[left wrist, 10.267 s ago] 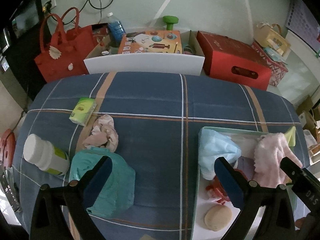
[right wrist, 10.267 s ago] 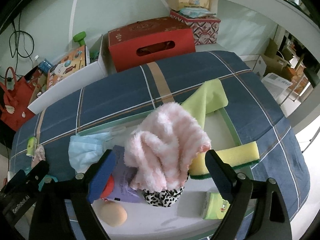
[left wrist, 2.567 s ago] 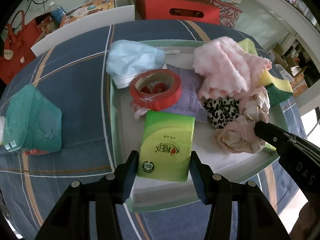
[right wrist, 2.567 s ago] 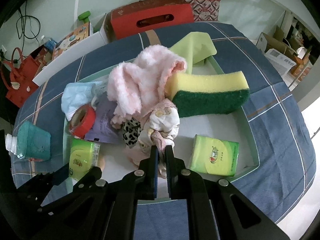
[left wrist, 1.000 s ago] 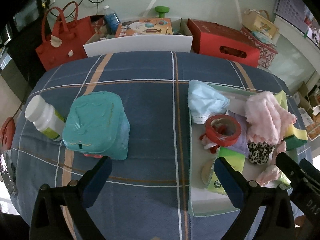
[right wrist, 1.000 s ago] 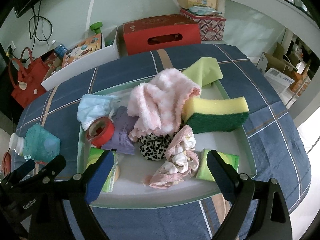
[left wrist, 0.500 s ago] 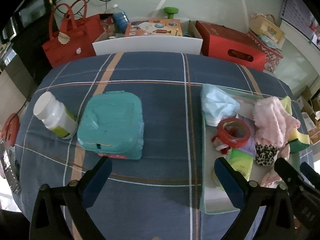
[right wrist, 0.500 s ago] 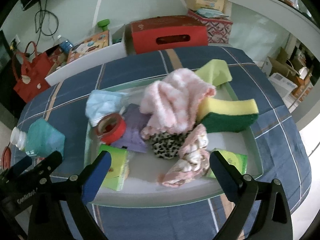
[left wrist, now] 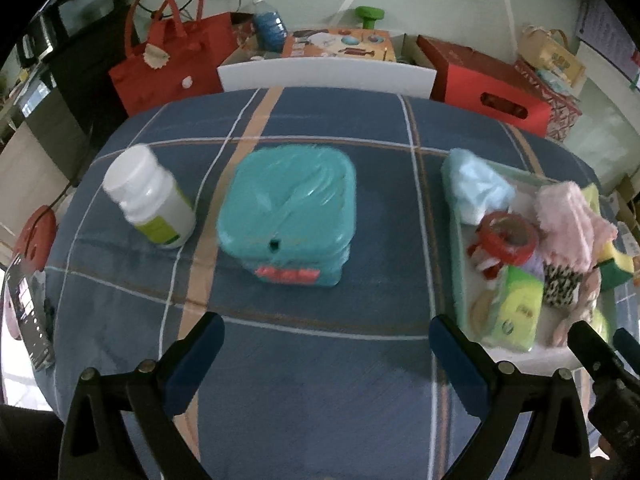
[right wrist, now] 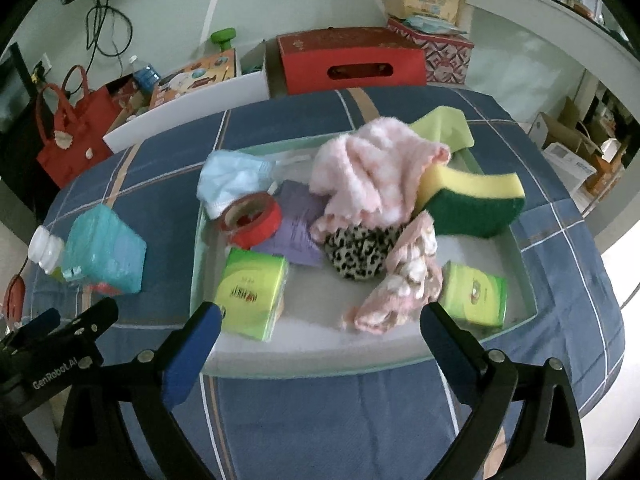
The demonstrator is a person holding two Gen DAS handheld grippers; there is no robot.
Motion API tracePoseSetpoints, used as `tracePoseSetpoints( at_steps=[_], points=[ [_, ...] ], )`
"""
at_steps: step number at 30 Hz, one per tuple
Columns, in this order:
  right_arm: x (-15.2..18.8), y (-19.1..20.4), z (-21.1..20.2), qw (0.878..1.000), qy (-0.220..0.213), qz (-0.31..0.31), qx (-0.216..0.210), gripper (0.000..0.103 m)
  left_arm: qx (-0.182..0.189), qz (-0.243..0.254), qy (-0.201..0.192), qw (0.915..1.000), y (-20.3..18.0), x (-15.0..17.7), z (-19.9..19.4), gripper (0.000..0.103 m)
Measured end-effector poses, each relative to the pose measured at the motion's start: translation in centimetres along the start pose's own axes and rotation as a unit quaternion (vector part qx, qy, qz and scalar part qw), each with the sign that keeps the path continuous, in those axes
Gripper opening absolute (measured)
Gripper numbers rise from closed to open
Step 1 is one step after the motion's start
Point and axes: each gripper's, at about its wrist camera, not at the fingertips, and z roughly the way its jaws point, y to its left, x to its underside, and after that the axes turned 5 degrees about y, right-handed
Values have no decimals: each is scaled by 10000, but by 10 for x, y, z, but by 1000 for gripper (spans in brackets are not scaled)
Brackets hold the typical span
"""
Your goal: Organize soft objects
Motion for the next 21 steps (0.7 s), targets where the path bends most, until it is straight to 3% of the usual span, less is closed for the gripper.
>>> tracePoseSetpoints(
  at_steps=[13, 21],
  points=[
    [39, 31, 7, 9981, 324, -518, 12, 100, -373, 156, -124, 9991, 25, 37, -8, 103],
    [48, 39, 9, 9974, 341, -639, 65, 100, -950, 57, -177, 9953, 37, 49, -13, 103]
  ],
)
